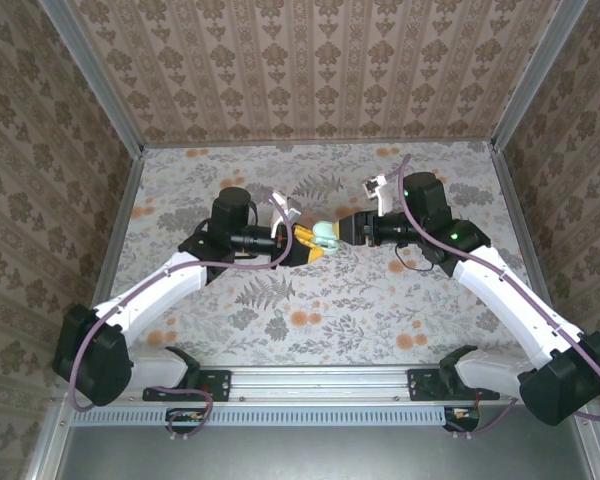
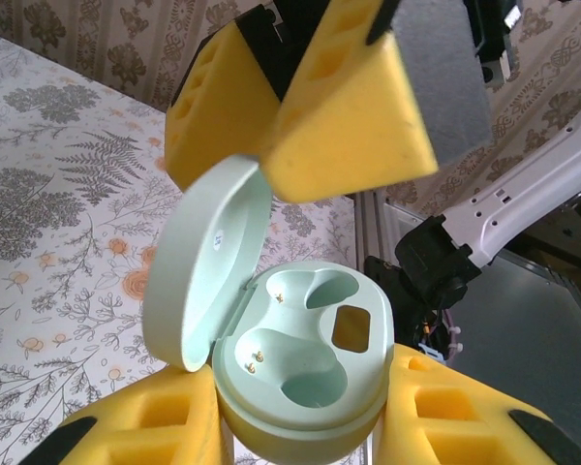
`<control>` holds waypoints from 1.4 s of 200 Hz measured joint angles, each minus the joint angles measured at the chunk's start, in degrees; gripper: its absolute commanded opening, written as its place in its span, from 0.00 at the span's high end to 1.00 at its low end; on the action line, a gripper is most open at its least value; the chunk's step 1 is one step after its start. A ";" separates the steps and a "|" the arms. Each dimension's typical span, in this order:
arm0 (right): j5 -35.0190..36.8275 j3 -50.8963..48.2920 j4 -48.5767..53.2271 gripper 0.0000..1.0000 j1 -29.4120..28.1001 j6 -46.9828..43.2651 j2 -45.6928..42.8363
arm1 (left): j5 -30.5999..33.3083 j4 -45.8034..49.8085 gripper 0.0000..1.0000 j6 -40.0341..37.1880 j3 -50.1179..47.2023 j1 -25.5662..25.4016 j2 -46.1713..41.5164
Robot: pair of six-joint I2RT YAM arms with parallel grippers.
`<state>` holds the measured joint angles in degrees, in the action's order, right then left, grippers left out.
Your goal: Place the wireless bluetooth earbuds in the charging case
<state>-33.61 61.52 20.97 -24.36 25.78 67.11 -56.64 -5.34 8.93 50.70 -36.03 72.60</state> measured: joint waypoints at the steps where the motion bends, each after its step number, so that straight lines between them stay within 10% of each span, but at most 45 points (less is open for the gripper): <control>1: 0.07 0.00 0.00 0.47 0.00 -0.02 0.00 | 0.07 0.00 0.88 0.02 -0.07 0.00 -0.07; 184: 5.49 -2.01 1.66 0.48 -0.11 8.33 -5.35 | 6.01 0.44 0.88 0.63 -5.51 6.05 -6.23; 280: 16.98 -4.42 -1.66 0.58 -19.98 19.58 17.79 | 10.43 23.54 0.88 -4.07 -5.95 20.37 -25.42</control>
<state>-16.62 57.10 19.31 -44.34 45.36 84.90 -46.22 18.20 4.86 44.75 -15.66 47.18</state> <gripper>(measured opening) 0.432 0.317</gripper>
